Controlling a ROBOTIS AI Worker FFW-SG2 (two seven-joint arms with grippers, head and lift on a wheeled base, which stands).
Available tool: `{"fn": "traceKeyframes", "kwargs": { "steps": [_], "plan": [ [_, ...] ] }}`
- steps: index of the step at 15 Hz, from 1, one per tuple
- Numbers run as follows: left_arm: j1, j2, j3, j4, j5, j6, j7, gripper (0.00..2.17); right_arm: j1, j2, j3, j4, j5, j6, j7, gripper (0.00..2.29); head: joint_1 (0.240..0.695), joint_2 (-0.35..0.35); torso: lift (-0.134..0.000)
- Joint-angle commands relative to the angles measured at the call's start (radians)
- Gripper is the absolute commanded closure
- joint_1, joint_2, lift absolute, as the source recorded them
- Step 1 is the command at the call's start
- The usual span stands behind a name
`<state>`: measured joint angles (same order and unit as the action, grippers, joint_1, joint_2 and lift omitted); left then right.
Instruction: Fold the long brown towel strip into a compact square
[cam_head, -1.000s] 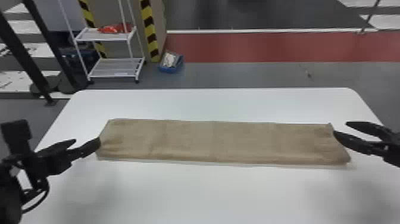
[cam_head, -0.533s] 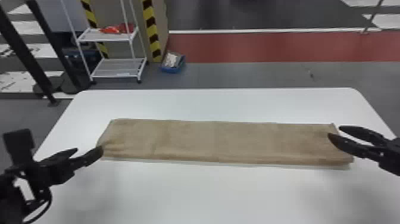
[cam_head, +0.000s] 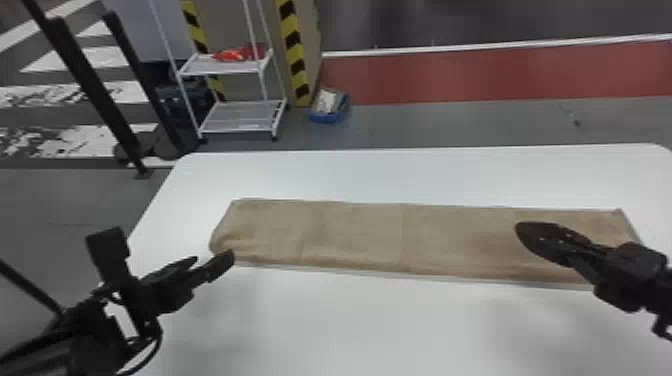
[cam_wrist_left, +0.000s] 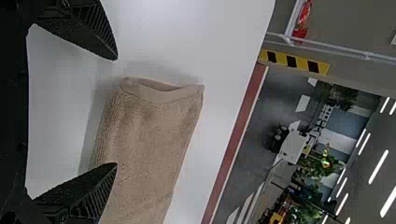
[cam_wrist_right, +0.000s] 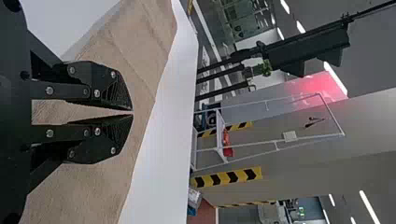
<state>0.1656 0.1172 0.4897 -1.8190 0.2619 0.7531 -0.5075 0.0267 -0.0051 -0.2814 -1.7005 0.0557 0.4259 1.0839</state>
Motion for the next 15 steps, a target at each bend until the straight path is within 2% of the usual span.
{"fn": "traceKeyframes", "kwargs": {
  "steps": [1,3,6,9,11,15],
  "plan": [
    [-0.001,-0.008,-0.003,0.007,-0.001,-0.021,0.014,0.07,0.004,0.006,0.116,0.028,0.012,-0.04,-0.05,1.34,0.695,0.219,-0.124],
    [-0.008,-0.008,-0.005,0.018,-0.004,-0.042,0.02,0.07,0.006,0.006,0.206,0.058,0.041,-0.108,-0.116,1.42,0.695,0.255,-0.124],
    [-0.024,-0.002,-0.028,0.061,-0.027,-0.125,0.055,0.07,0.006,0.006,0.278,0.101,0.066,-0.193,-0.167,1.42,0.695,0.322,-0.124],
    [-0.041,0.001,-0.043,0.09,-0.043,-0.156,0.058,0.09,0.001,0.006,0.297,0.12,0.072,-0.203,-0.183,1.42,0.695,0.35,-0.124],
    [-0.051,0.005,-0.06,0.096,-0.062,-0.159,0.058,0.21,-0.001,0.006,0.297,0.122,0.076,-0.206,-0.187,1.42,0.695,0.35,-0.124],
    [-0.055,0.005,-0.068,0.102,-0.078,-0.174,0.09,0.14,-0.002,0.006,0.278,0.139,0.101,-0.246,-0.193,1.42,0.695,0.35,-0.124]
  ]
}}
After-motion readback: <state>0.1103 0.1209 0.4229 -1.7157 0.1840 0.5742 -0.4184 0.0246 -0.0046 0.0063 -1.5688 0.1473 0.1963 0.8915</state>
